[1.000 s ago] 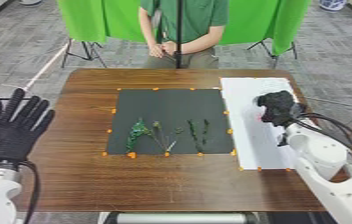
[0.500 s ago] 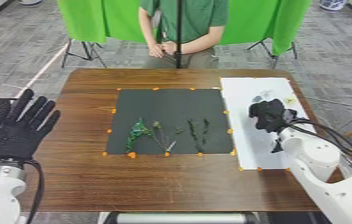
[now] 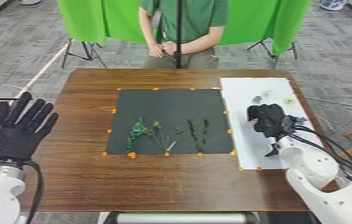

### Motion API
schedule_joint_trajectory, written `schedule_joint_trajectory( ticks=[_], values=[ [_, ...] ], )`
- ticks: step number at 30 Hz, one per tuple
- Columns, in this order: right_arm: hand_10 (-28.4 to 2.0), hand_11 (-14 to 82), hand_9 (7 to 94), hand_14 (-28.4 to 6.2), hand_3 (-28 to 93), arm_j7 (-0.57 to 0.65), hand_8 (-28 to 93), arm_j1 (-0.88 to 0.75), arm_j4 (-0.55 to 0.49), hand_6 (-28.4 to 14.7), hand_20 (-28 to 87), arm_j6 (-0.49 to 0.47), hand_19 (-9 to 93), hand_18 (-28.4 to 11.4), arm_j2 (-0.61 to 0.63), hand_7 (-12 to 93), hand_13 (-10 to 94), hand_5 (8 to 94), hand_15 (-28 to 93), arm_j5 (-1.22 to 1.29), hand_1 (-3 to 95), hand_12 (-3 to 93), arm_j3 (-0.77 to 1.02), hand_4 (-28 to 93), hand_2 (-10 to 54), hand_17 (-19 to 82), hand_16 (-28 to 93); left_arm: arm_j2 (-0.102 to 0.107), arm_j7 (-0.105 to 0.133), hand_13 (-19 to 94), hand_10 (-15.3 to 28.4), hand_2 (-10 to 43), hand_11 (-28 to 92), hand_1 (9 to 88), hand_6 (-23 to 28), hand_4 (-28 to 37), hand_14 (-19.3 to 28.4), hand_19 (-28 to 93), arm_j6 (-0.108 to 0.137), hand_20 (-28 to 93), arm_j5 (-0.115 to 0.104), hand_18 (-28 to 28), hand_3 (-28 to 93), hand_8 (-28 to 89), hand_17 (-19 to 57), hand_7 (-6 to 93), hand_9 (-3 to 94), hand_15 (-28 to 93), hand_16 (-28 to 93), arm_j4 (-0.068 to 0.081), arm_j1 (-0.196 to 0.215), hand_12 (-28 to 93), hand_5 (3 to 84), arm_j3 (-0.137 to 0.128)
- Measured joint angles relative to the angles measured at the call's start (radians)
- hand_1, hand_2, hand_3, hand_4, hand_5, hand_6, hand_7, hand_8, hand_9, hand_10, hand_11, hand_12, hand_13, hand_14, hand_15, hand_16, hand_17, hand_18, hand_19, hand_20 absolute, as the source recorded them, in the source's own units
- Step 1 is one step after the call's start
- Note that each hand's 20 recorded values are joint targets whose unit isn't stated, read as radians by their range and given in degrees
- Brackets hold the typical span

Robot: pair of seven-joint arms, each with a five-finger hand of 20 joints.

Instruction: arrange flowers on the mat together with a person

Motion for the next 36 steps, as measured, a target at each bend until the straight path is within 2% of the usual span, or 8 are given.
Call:
schedule_joint_trajectory(
  ticks=[8,11,13,16,21,26,30,36],
  values=[
    [-3.4,16.3,66.6,1.8,68,-0.051,-6,0.026,-0.088,4.4,37,0.002,58,-10.2,0.001,55,68,49.6,29,0.034,64.9,43.5,-0.05,-28,-9.5,32,48,0.0,0.002,29,16.4,13.1,22,28.6,7.5,-28.3,17.1,39,-0.001,15,0.0,15.3,71,-9,-5.1,9.3,38.1,37,-9,-0.003,0.012,7,42.6,0.004],
    [-3.8,18.7,64.8,1.6,69,-0.093,-12,0.079,-0.12,4.3,36,-0.005,56,-9.7,-0.003,54,67,49.5,27,0.071,64.4,40.8,-0.101,-28,-9.5,32,48,0.0,0.008,28,16.4,13.0,22,28.6,7.4,-28.3,16.5,39,-0.002,15,0.0,15.3,71,-9,-5.1,9.3,38.1,37,-9,-0.003,0.013,7,42.6,0.004],
    [-3.8,19.4,64.4,1.5,69,-0.114,-12,0.143,-0.122,4.3,36,-0.04,56,-9.6,-0.017,54,67,49.4,27,0.136,64.2,40.3,-0.158,-28,-9.5,32,48,0.0,0.016,26,16.3,12.9,21,28.6,7.4,-28.3,15.7,39,0.0,15,-0.002,15.0,71,-9,-5.2,9.3,37.9,36,-10,-0.004,0.019,7,42.6,0.001],
    [-3.9,19.3,64.4,1.5,68,-0.122,-10,0.264,-0.105,4.2,36,-0.149,56,-9.6,-0.063,55,67,48.9,27,0.252,64.1,39.8,-0.257,-28,-9.5,32,48,0.0,0.032,25,16.3,12.8,21,28.6,7.4,-28.3,15.4,38,0.005,15,-0.008,14.6,71,-9,-5.2,9.3,37.8,35,-10,-0.005,0.028,7,42.6,-0.001],
    [-4.3,19.1,64.1,1.3,68,-0.126,-8,0.447,-0.017,4.0,36,-0.275,56,-9.4,-0.207,54,66,48.8,27,0.381,63.8,39.9,-0.385,-28,-9.5,32,48,0.014,0.053,24,16.1,12.7,21,28.6,7.4,-28.3,14.5,38,0.012,14,-0.016,14.2,72,-9,-5.2,9.3,37.3,33,-9,-0.001,0.019,7,42.5,0.034],
    [-4.9,21.5,62.2,1.4,69,-0.137,-12,0.549,0.044,3.7,35,-0.302,56,-9.2,-0.343,53,66,48.6,27,0.407,63.5,37.6,-0.456,-28,-9.5,32,47,0.028,0.058,24,16.1,12.7,21,28.6,7.4,-28.3,14.4,38,0.013,14,-0.016,14.1,72,-9,-5.3,9.2,37.2,33,-9,0.0,0.007,7,42.4,0.072],
    [-5.5,23.6,60.9,1.2,69,-0.13,-15,0.59,0.056,3.4,34,-0.303,55,-9.0,-0.416,53,65,48.5,26,0.329,63.0,35.4,-0.514,-28,-9.5,32,46,0.037,0.058,24,16.1,12.6,21,28.6,7.4,-28.3,14.3,38,0.011,14,-0.016,14.0,72,-9,-5.3,9.3,37.3,33,-9,0.01,-0.013,7,42.4,0.086],
    [-6.1,26.7,59.4,1.0,68,-0.104,-20,0.602,0.124,3.0,33,-0.293,54,-9.0,-0.51,53,64,48.2,25,0.302,62.3,32.0,-0.576,-28,-9.5,32,45,0.055,0.058,26,16.1,12.5,21,28.6,7.4,-28.3,14.4,36,0.003,14,-0.016,13.7,72,-9,-5.6,9.3,37.7,33,-9,0.039,-0.06,7,42.6,0.1]
  ],
)
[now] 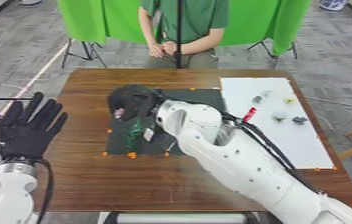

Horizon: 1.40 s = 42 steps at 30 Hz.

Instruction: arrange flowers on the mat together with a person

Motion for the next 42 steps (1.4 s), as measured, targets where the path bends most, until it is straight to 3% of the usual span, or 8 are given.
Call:
schedule_joint_trajectory(
  ticks=[5,11,16,25,33,42],
  values=[
    [-8.0,30.4,57.0,0.5,67,0.004,-23,0.003,0.089,2.4,31,0.047,53,-8.6,-0.057,53,63,47.8,25,-0.071,61.9,26.6,-0.05,-28,-9.5,32,43,0.012,0.003,27,16.1,12.6,21,28.7,7.3,-28.3,14.6,36,-0.006,14,0.0,13.6,71,-9,-5.7,9.4,38.4,33,-9,0.009,-0.033,7,42.6,0.021],
    [-9.2,31.2,55.8,0.0,66,0.045,-23,-0.029,0.093,2.1,30,0.025,53,-8.6,-0.091,52,62,47.4,25,-0.131,61.8,24.9,-0.032,-28,-9.5,32,42,0.018,0.006,27,16.0,12.5,21,28.6,7.3,-28.3,14.6,34,-0.017,13,0.0,13.1,71,-9,-6.5,9.3,38.5,32,-9,0.009,-0.044,7,42.6,0.056],
    [-9.6,31.2,55.4,-0.2,66,0.127,-23,-0.016,0.093,1.7,29,0.036,52,-8.5,-0.075,51,61,47.2,25,-0.124,61.3,23.4,-0.089,-28,-9.5,32,40,0.018,-0.014,27,15.7,12.4,21,28.4,7.3,-28.3,14.4,34,-0.028,13,0.004,13.0,71,-9,-6.8,9.3,38.8,32,-9,0.026,-0.069,7,42.6,0.081],
    [-10.4,31.7,54.9,-2.0,69,0.121,-22,-0.026,0.126,0.6,27,0.052,53,-9.2,-0.056,49,58,47.2,31,-0.24,58.4,22.7,-0.102,-28,-9.5,31,36,0.017,-0.032,28,15.5,11.8,21,28.0,7.2,-28.3,14.0,34,-0.056,13,0.007,13.3,72,-9,-6.7,9.3,38.8,30,-9,0.047,-0.11,7,42.5,0.114],
    [-12.5,25.8,51.4,-6.5,78,0.199,-20,-0.028,0.128,-1.9,23,0.159,57,-11.5,-0.033,38,53,46.2,36,-0.192,51.7,19.8,-0.133,-28,-9.5,29,20,0.015,-0.039,27,15.4,11.3,21,27.9,7.1,-28.3,14.0,34,-0.065,13,0.007,13.5,72,-9,-6.4,9.1,38.3,30,-9,0.048,-0.111,7,42.3,0.116],
    [-13.6,20.9,48.7,-8.1,78,0.21,-19,-0.041,0.108,-2.8,21,0.152,58,-12.6,-0.025,33,49,44.6,36,-0.172,48.7,17.2,-0.132,-28,-9.5,28,17,0.011,-0.044,27,15.6,11.4,21,28.0,7.1,-28.3,14.3,34,-0.065,14,0.006,13.6,72,-9,-6.1,9.2,37.9,30,-9,0.047,-0.107,7,42.3,0.106]
  ],
)
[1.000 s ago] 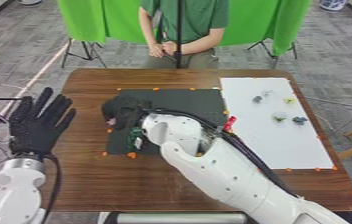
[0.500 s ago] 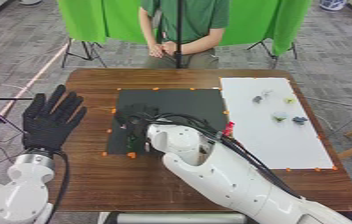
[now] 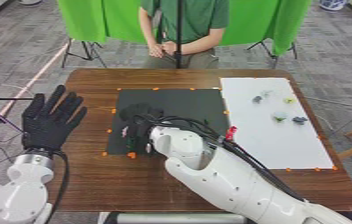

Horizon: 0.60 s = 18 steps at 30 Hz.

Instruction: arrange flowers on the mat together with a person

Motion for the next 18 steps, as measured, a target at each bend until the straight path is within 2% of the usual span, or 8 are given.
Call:
schedule_joint_trajectory(
  ticks=[5,8,10,12,15,18],
  values=[
    [-14.3,19.8,47.1,-9.8,79,0.013,-18,-0.006,-0.012,-3.3,20,-0.003,59,-14.3,0.0,31,47,44.2,37,0.024,44.5,17.0,0.01,-28,-9.5,26,15,0.0,-0.002,27,15.6,11.3,21,28.0,7.2,-28.3,14.3,34,0.0,14,0.0,13.6,72,-9,-6.0,9.1,37.5,31,-9,-0.001,0.004,7,42.1,-0.004],
    [-15.2,17.9,45.0,-11.0,79,0.007,-17,-0.034,-0.041,-3.9,19,-0.029,59,-15.7,-0.003,28,44,43.4,36,0.034,41.5,16.9,0.06,-28,-9.5,24,15,-0.009,-0.007,27,15.6,11.2,21,27.8,7.1,-28.3,14.3,34,0.002,14,0.0,13.6,72,-9,-6.0,9.1,37.4,30,-9,-0.008,0.018,7,42.0,-0.023],
    [-16.0,16.9,43.6,-11.4,79,0.003,-15,-0.066,-0.084,-4.3,17,-0.073,58,-15.7,-0.004,26,43,42.5,36,0.041,40.5,17.1,0.114,-28,-9.5,23,15,-0.018,-0.007,27,15.6,11.1,21,27.7,7.1,-28.3,14.4,34,0.002,14,0.0,13.6,72,-9,-6.1,9.0,37.4,30,-9,-0.012,0.032,7,41.9,-0.035],
    [-17.5,14.9,38.7,-12.8,78,0.003,-14,-0.09,-0.134,-5.6,18,-0.105,61,-16.3,0.003,24,39,40.5,37,0.06,38.1,17.1,0.153,-28,-9.5,22,14,-0.024,-0.009,27,15.6,11.0,21,27.7,7.0,-28.3,14.4,34,0.0,14,0.0,13.7,72,-9,-6.1,8.8,37.3,30,-8,-0.012,0.04,7,41.7,-0.041],
    [-18.3,13.8,37.4,-13.4,79,0.009,-14,-0.097,-0.209,-6.3,19,-0.1,63,-16.5,0.036,23,37,40.0,38,0.132,35.3,17.1,0.167,-28,-9.5,22,14,-0.033,-0.012,27,15.5,10.7,20,27.5,7.0,-28.3,14.3,34,-0.006,14,0.002,13.7,72,-9,-6.0,8.8,37.2,30,-9,-0.013,0.046,7,41.6,-0.053],
    [-18.3,13.6,37.4,-14.0,78,0.019,-13,-0.114,-0.29,-6.7,19,-0.084,64,-16.7,0.072,22,37,40.3,38,0.233,32.7,17.1,0.211,-28,-6.3,22,13,-0.046,-0.016,27,15.3,10.5,20,27.2,6.8,-28.3,14.2,34,-0.005,14,0.001,13.8,72,-9,-6.0,8.7,37.0,30,-8,-0.022,0.065,7,41.4,-0.084]
  ],
)
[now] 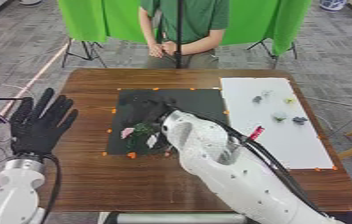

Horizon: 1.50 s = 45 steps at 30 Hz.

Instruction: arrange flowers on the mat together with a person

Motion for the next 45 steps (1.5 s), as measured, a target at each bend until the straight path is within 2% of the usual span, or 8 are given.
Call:
schedule_joint_trajectory(
  ticks=[3,7,13,19,24,31,35,45],
  values=[
    [-17.6,12.4,37.1,-13.8,78,0.007,-13,-0.05,-0.094,-6.9,18,0.032,61,-16.5,0.038,21,34,40.1,35,0.107,29.8,16.4,0.086,-28,-0.8,20,12,-0.002,0.0,27,15.3,10.4,20,26.8,6.7,-28.3,14.2,34,-0.002,14,0.0,13.8,71,-9,-5.9,8.5,36.8,30,-8,0.0,0.018,7,41.1,-0.01],
    [-16.0,11.8,34.9,-12.2,79,-0.029,-13,-0.147,-0.198,-6.2,16,0.036,56,-15.1,0.103,22,28,39.5,30,0.226,29.2,16.2,0.23,-27,1.4,16,11,-0.01,0.002,27,15.4,10.7,20,26.6,6.6,-28.3,14.1,33,-0.008,14,-0.001,13.6,71,-9,-5.4,8.5,37.1,29,-8,0.0,0.028,8,41.1,-0.02],
    [-14.2,10.7,33.1,-10.7,80,-0.16,-14,-0.27,-0.173,-5.6,15,0.129,49,-14.2,0.208,23,25,37.6,24,0.54,28.2,15.2,0.382,-27,2.6,15,9,-0.011,-0.005,27,15.5,10.9,20,26.6,6.6,-28.3,14.2,33,-0.009,14,0.001,13.7,71,-9,-5.2,8.6,37.2,29,-8,-0.001,0.031,8,41.2,-0.04],
    [-14.0,9.0,32.9,-10.8,80,-0.133,-13,-0.442,-0.208,-5.7,19,0.16,53,-14.5,0.261,21,25,37.6,22,0.812,25.3,14.9,0.6,-27,6.0,15,10,-0.013,0.004,27,15.5,10.9,20,26.5,6.6,-28.3,14.3,33,-0.009,14,0.001,13.7,71,-9,-5.3,8.7,37.4,30,-8,-0.029,0.076,8,41.2,-0.073],
    [-12.4,9.2,35.8,-9.6,80,-0.134,-13,-0.581,-0.267,-4.9,18,0.158,50,-14.3,0.286,20,29,39.3,21,1.014,24.5,14.9,0.773,-26,6.7,16,11,-0.013,0.005,27,15.5,11.0,20,26.5,6.7,-28.3,14.3,33,-0.01,14,0.001,13.8,71,-9,-5.2,8.6,37.7,30,-8,-0.031,0.088,8,41.4,-0.075],
    [-12.2,9.4,38.0,-9.3,81,-0.173,-13,-0.735,-0.316,-4.5,20,0.229,50,-14.6,0.294,20,31,41.3,19,1.125,23.4,14.4,0.937,-26,7.8,16,12,-0.017,0.009,28,15.4,11.1,20,26.5,6.8,-28.3,14.2,34,-0.01,14,0.0,13.8,71,-9,-5.2,8.5,37.9,29,-8,-0.036,0.09,7,41.7,-0.084],
    [-12.3,9.1,38.1,-9.3,81,-0.18,-13,-0.796,-0.326,-4.4,20,0.234,49,-14.7,0.292,20,31,41.4,19,1.179,23.1,14.3,0.996,-26,8.2,16,13,-0.019,0.011,28,15.4,11.4,20,27.0,6.8,-28.3,14.3,34,-0.009,14,0.0,13.9,71,-9,-5.2,8.6,38.0,30,-8,-0.04,0.091,7,41.9,-0.084],
    [-12.4,8.6,37.7,-9.5,81,-0.188,-13,-0.818,-0.327,-4.6,20,0.257,49,-14.9,0.273,19,31,41.4,18,1.182,22.8,14.4,0.99,-26,8.7,16,14,-0.019,0.009,28,15.5,11.6,20,27.2,6.9,-28.3,14.4,34,0.0,14,-0.001,14.0,71,-9,-5.3,8.8,38.2,30,-8,-0.046,0.087,7,42.2,-0.082]
  ],
)
